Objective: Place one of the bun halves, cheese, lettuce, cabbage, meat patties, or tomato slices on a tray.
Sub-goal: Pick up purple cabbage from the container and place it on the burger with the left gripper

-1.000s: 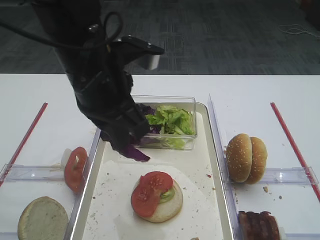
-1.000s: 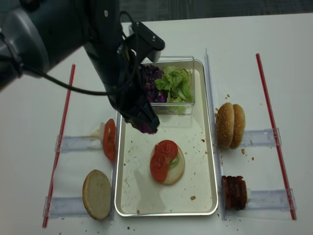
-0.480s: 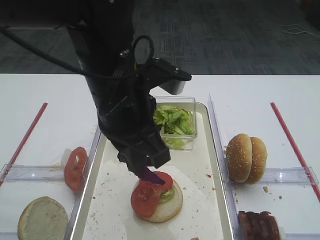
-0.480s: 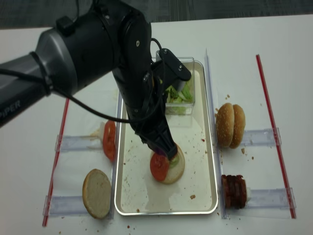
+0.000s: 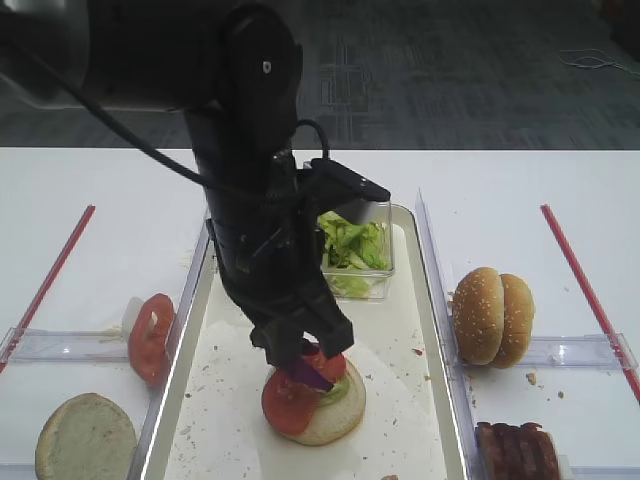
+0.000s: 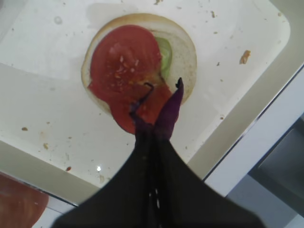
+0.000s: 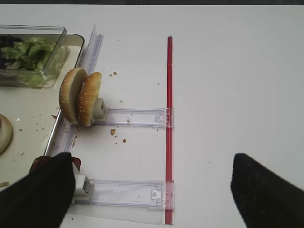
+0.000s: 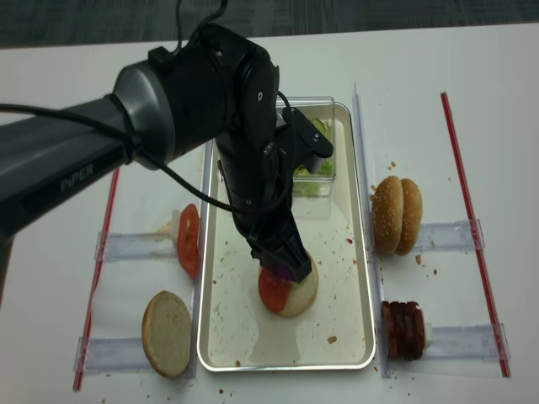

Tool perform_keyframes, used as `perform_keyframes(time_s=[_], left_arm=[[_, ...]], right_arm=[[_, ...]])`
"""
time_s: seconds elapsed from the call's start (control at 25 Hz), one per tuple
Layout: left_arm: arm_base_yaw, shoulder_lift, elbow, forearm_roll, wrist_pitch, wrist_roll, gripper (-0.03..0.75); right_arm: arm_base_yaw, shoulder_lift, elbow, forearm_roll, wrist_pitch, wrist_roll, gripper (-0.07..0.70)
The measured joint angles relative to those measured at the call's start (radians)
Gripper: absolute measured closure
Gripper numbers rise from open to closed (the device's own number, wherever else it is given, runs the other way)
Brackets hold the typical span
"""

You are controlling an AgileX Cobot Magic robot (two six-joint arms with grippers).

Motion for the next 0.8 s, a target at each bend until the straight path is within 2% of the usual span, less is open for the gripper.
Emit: perform_keyframes(time_s=[0.36, 0.8], left_arm=[[0.0, 0.033, 0.0, 0.0, -0.075, 0.0, 0.692], [0.0, 0.085, 0.0, -0.017, -0.083, 0.0, 0.692]], right_arm=[[0.0, 0.0, 0.0, 0.0, 0.0, 0.0, -0.058], [0.0, 0.0, 0.0, 0.0, 0.0, 0.0, -0.058]])
